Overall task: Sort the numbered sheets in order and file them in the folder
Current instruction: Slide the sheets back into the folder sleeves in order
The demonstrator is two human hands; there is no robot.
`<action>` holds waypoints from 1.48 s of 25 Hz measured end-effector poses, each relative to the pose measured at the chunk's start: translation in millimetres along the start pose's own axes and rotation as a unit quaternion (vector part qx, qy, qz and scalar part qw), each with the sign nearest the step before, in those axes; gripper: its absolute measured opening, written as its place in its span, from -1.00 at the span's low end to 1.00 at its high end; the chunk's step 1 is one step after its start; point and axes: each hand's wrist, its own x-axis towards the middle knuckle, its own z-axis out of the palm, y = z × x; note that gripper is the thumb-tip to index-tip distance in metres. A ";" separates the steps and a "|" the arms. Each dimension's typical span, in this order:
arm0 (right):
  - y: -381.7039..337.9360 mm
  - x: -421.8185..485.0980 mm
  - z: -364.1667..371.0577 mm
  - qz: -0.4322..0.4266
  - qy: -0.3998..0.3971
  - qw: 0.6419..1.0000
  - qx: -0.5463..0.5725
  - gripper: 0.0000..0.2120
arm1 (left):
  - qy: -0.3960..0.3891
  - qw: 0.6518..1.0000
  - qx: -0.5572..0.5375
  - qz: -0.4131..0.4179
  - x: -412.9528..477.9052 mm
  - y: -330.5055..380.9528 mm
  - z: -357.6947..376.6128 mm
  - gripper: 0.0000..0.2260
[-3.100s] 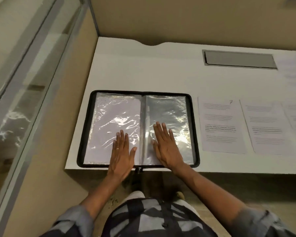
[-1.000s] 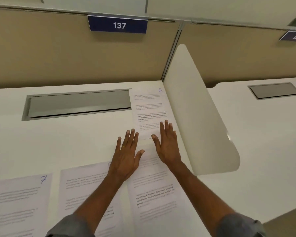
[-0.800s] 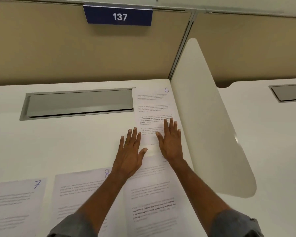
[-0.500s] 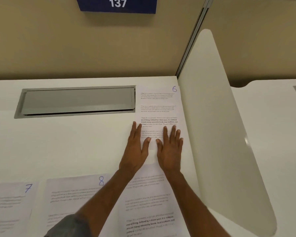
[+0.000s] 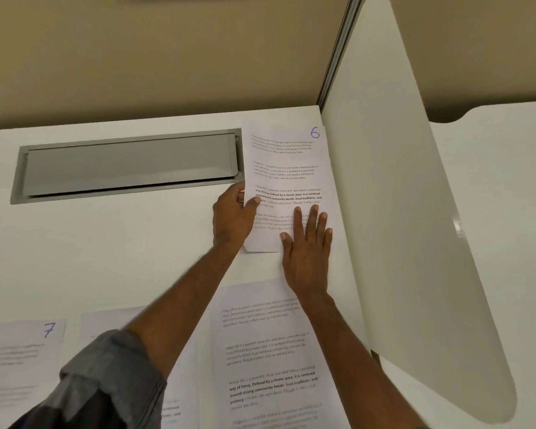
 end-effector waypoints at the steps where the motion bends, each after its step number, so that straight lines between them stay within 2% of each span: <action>1: 0.5 0.3 -0.9 -0.004 -0.003 1.000 0.007 -0.38 | -0.001 1.000 0.003 0.005 0.3 0.8 -1.9 -0.66; 5: 1.7 2.5 -19.3 0.025 0.034 0.989 0.142 -0.44 | -0.012 0.998 -0.068 0.002 -8.1 -4.7 -16.4 -0.69; 9: 10.8 16.6 -52.3 0.064 0.112 0.949 0.288 -0.42 | -0.033 0.983 -0.180 -0.012 -30.6 -16.1 -51.3 -0.73; 11: 13.2 19.9 -68.5 0.068 0.067 0.924 0.370 -0.46 | -0.038 0.980 -0.197 -0.013 -48.9 -22.4 -71.6 -0.71; 13: 7.3 12.7 -83.2 0.084 -0.017 0.893 0.441 -0.56 | -0.040 0.978 -0.206 -0.007 -68.6 -32.8 -95.2 -0.68; 16: -8.2 -11.4 -94.9 0.085 -0.084 0.861 0.494 -0.69 | -0.029 0.975 -0.218 -0.008 -97.5 -56.8 -130.8 -0.66; 24: -94.9 -112.9 -104.1 0.037 -0.192 0.818 0.541 -0.77 | 0.013 0.960 -0.275 -0.049 -193.1 -132.8 -243.0 -0.65; 29: -159.1 -183.5 -96.2 0.004 -0.227 0.823 0.520 -0.75 | 0.034 0.952 -0.301 -0.046 -255.2 -185.5 -319.0 -0.70; 33: -219.2 -250.5 -88.4 -0.020 -0.270 0.820 0.505 -0.83 | 0.050 0.955 -0.289 -0.038 -300.7 -229.9 -389.1 -0.71; 37: -276.2 -304.7 -68.3 -0.044 -0.316 0.826 0.465 -0.79 | 0.041 0.953 -0.294 -0.058 -336.3 -274.4 -452.7 -0.65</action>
